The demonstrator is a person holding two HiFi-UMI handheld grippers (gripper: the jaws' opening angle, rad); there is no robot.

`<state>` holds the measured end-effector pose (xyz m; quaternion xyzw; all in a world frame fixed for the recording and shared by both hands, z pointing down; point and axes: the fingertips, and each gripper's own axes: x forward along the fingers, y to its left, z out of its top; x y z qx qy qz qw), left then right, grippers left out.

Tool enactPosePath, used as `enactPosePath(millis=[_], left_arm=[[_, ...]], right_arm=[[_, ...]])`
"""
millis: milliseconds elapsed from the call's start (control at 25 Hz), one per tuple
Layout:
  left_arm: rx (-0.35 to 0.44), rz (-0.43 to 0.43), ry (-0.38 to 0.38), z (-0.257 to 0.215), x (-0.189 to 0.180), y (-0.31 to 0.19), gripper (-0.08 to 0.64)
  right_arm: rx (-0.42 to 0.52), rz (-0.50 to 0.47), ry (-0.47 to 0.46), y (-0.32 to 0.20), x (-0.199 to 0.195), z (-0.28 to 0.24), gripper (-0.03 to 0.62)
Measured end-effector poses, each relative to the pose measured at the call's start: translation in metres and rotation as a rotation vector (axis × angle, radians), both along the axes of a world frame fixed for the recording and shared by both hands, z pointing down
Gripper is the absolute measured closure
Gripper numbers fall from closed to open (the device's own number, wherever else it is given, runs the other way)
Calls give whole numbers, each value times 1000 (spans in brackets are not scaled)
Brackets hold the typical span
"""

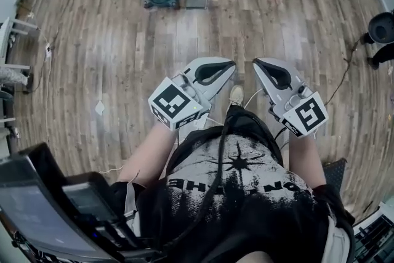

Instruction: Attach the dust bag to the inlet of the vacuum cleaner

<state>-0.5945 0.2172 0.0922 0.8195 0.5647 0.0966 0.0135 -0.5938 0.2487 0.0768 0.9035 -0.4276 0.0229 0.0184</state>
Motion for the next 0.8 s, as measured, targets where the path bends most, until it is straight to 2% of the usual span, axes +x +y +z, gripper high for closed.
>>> enactPosePath(millis=[240, 440, 600, 800], left_arm=[[13, -47, 27, -14, 81, 45, 560], [17, -51, 49, -17, 132, 88, 560], [13, -61, 54, -24, 158, 105, 560], [18, -76, 39, -20, 178, 105, 560]], right_arm=[[3, -44, 31, 47, 78, -11, 584], [5, -52, 29, 89, 125, -8, 584], [-2, -69, 24, 105, 152, -11, 584], [6, -84, 33, 101, 177, -14, 584]])
